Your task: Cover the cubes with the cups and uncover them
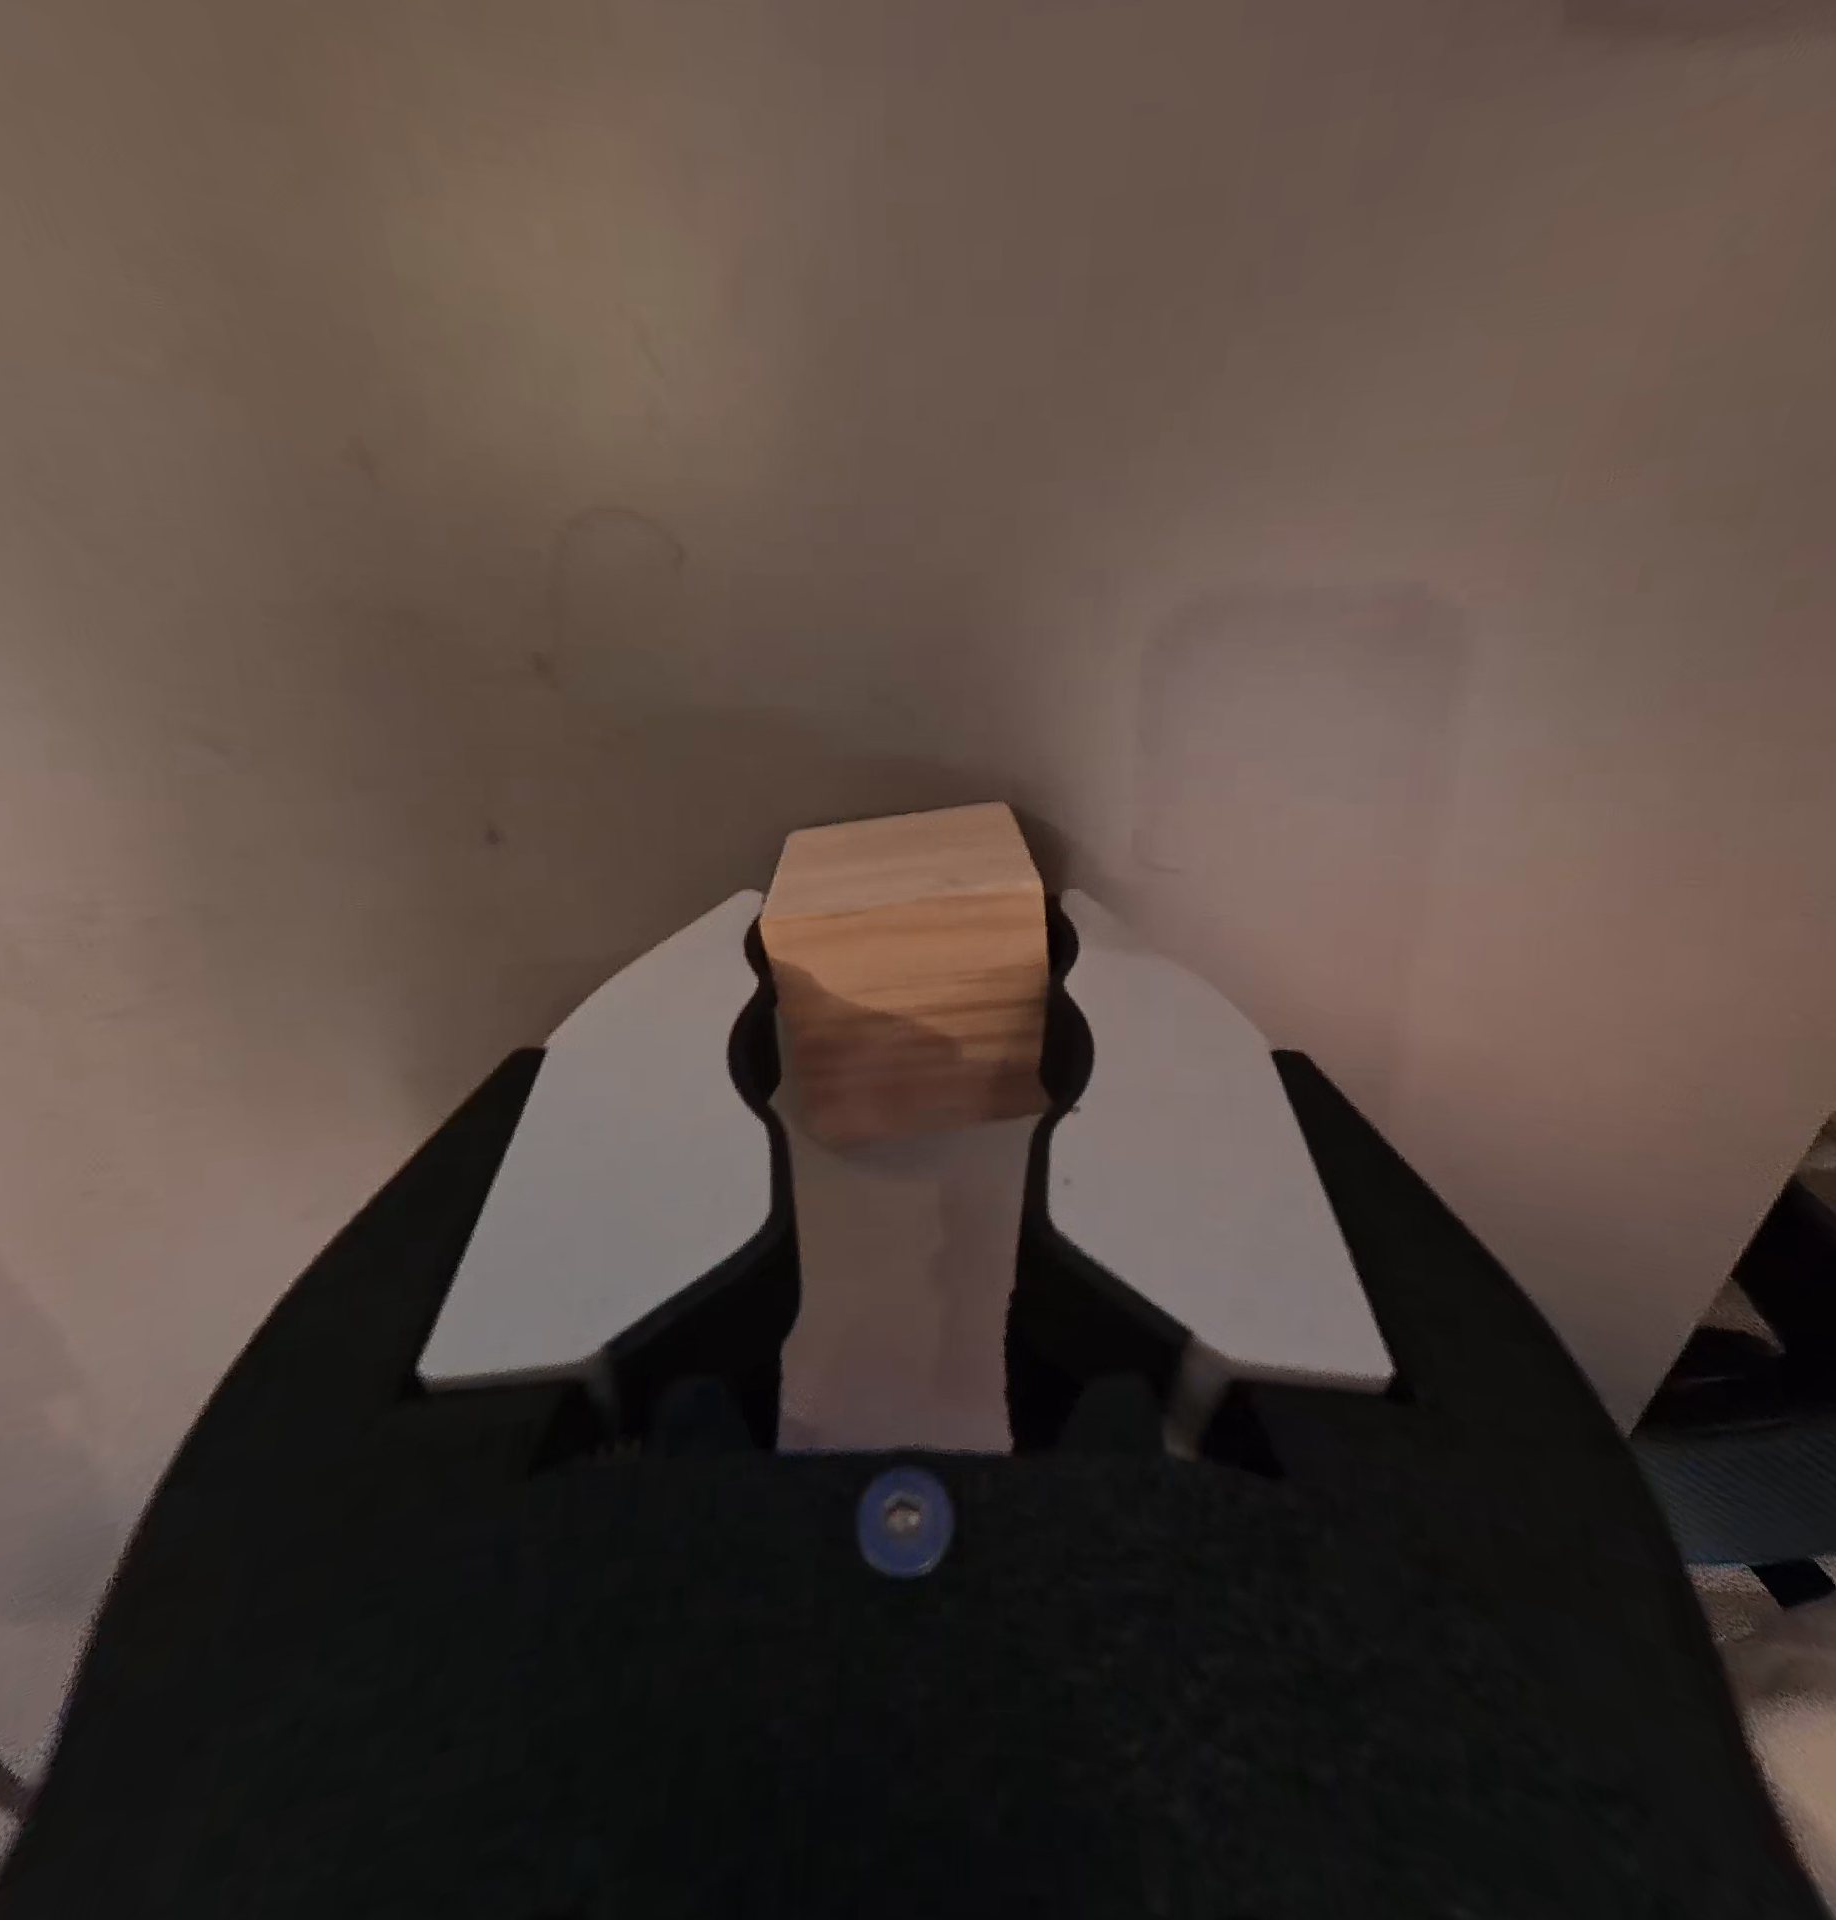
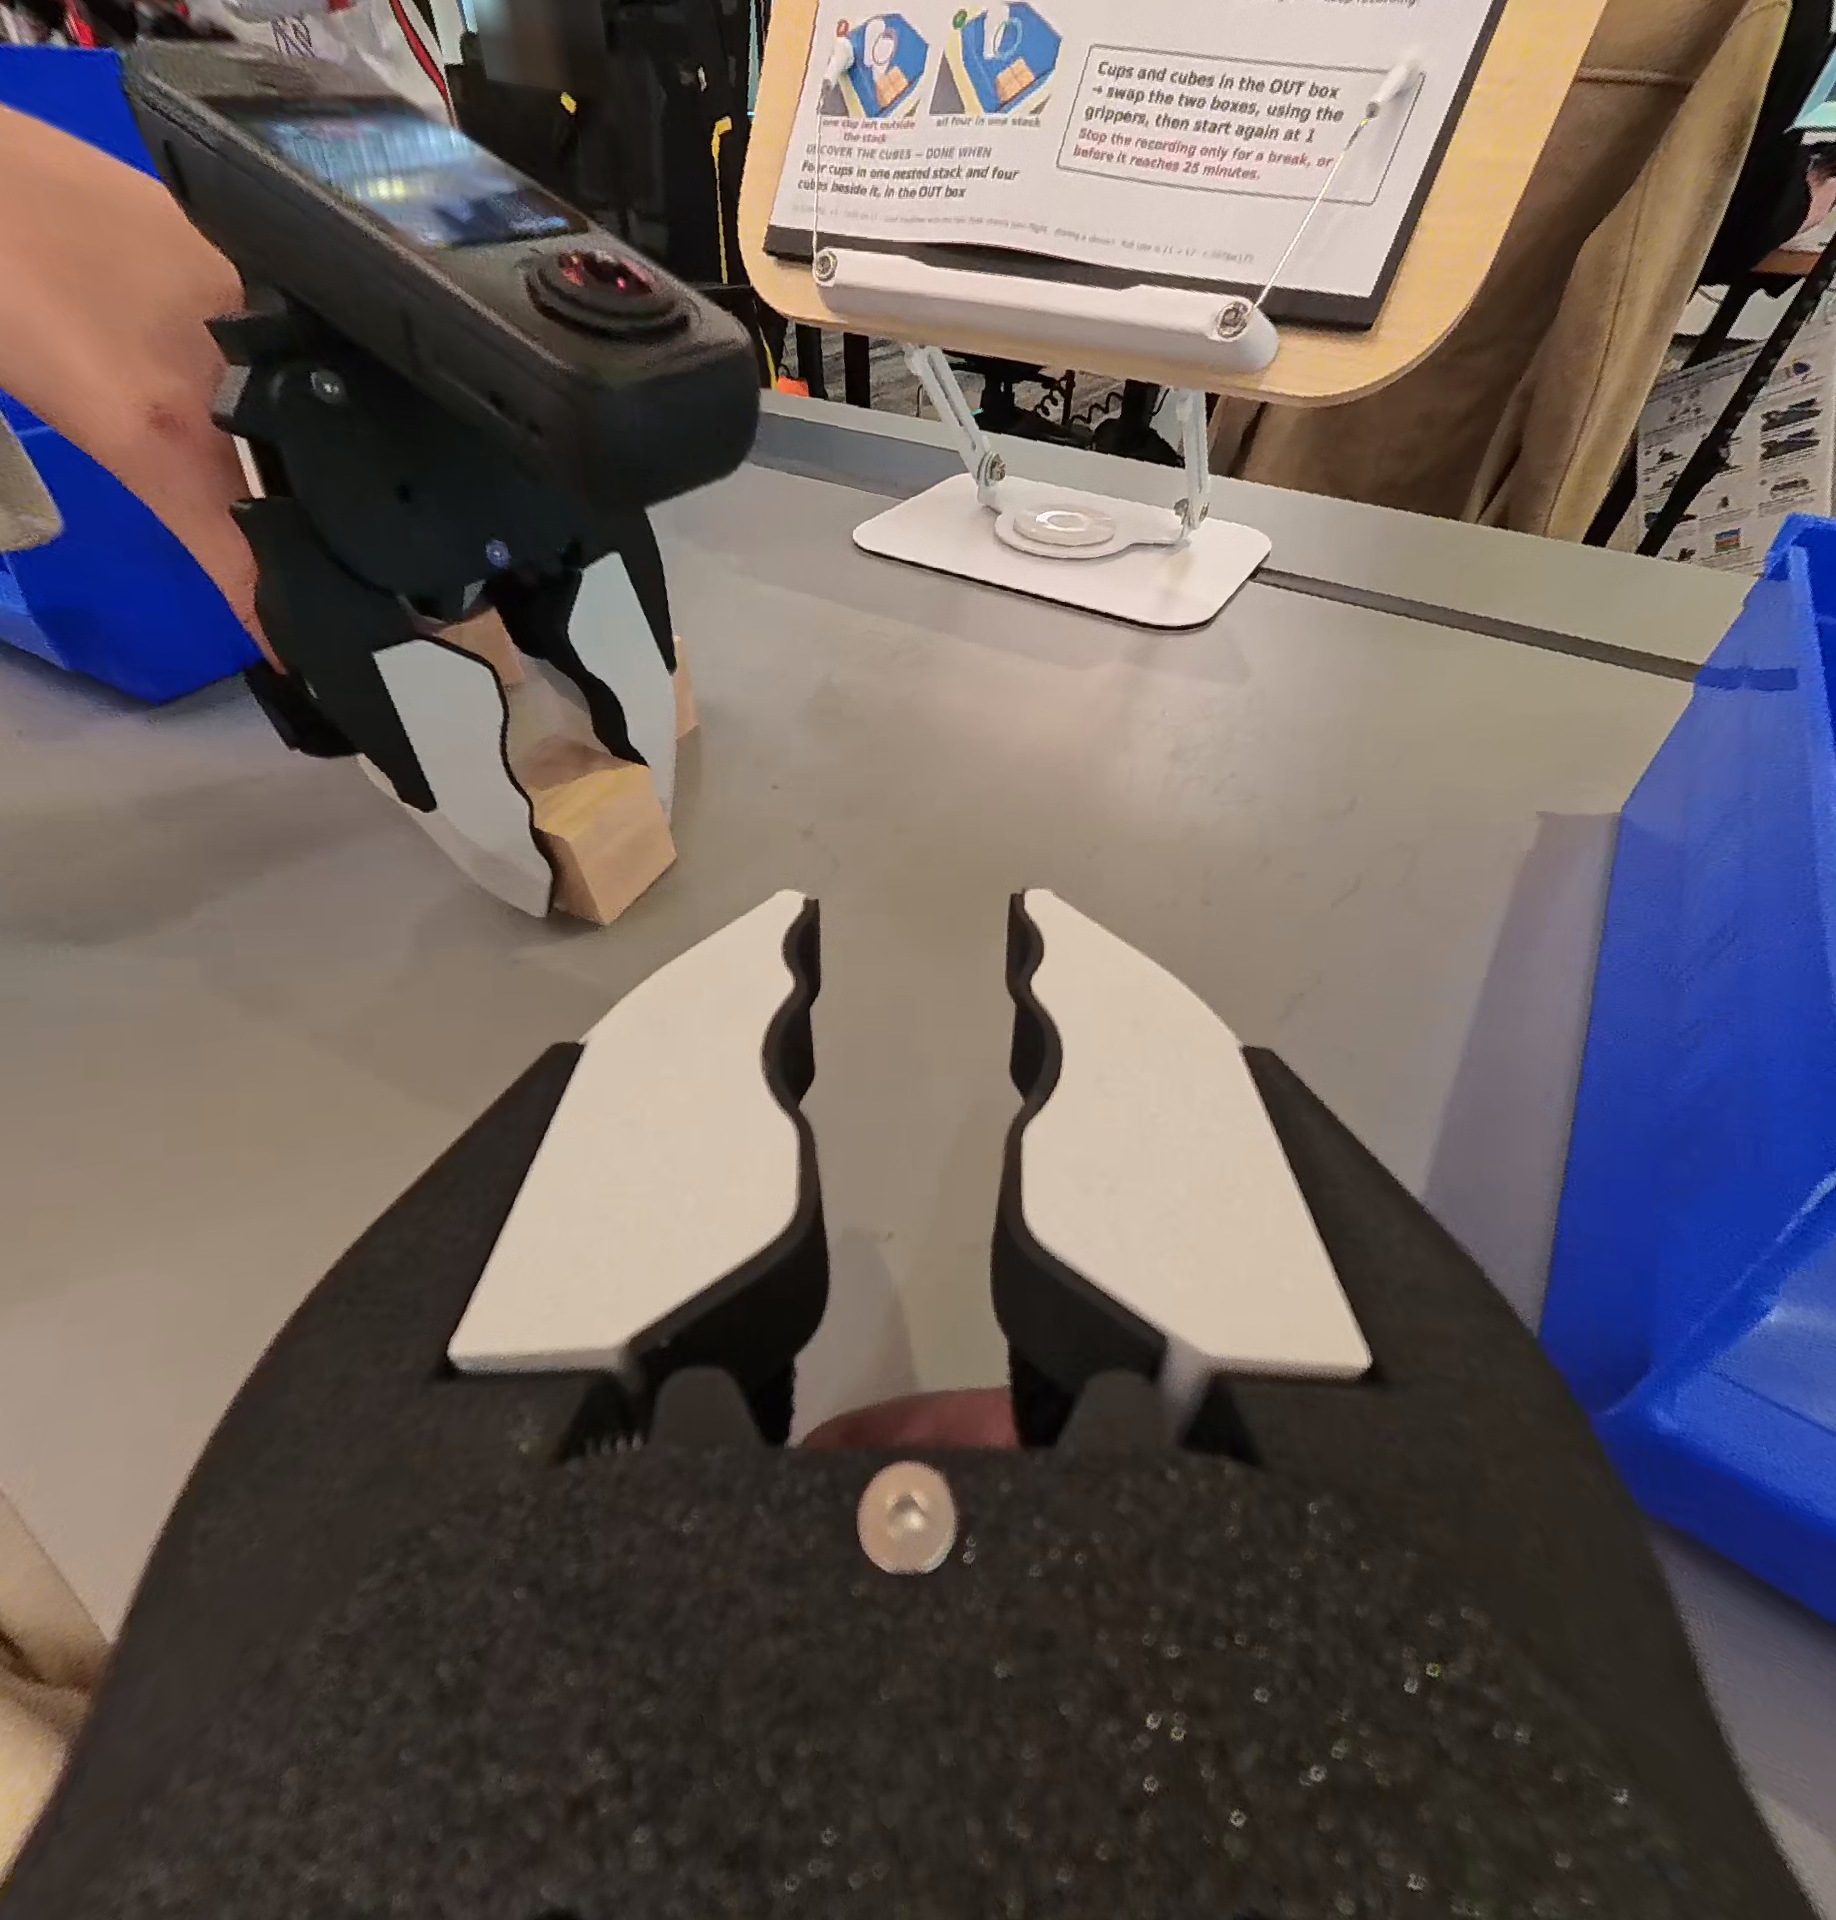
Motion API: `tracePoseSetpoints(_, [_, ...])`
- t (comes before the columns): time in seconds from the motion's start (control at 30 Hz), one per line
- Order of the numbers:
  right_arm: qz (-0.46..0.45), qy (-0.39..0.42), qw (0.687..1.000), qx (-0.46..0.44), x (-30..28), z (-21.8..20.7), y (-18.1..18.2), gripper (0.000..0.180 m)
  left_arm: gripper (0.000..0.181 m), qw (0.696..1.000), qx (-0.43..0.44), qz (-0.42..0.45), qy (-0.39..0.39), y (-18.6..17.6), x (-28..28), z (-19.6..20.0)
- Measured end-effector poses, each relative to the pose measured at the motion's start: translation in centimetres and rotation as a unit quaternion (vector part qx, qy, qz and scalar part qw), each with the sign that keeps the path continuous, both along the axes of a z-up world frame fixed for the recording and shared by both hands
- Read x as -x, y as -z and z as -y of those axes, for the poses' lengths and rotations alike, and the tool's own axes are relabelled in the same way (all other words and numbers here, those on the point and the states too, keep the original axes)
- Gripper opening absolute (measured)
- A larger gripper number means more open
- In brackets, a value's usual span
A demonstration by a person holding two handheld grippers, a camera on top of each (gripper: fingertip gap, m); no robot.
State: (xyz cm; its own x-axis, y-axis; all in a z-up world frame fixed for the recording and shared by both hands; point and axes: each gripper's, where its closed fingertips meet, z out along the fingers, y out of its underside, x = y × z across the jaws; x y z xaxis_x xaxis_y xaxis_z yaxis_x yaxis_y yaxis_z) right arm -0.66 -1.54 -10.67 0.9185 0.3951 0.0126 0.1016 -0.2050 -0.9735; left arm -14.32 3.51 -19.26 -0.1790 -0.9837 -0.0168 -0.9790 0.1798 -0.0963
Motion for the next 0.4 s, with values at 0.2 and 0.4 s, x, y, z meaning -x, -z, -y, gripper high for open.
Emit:
tracePoseSetpoints(0.2, [0.01, -0.011, 1.0, 0.003, 0.8, 0.1, 0.4, 0.036, 0.074, 0.997, -0.011, 0.049, -0.051, -2.9, 1.3, 0.4])
tracePoseSetpoints(0.4, [0.086, -0.163, 0.982, 0.033, 5.6, 1.8, 0.5, 0.049, 0.071, 0.888, -0.124, 0.35, -0.27, -9.3, 6.6, 1.5])
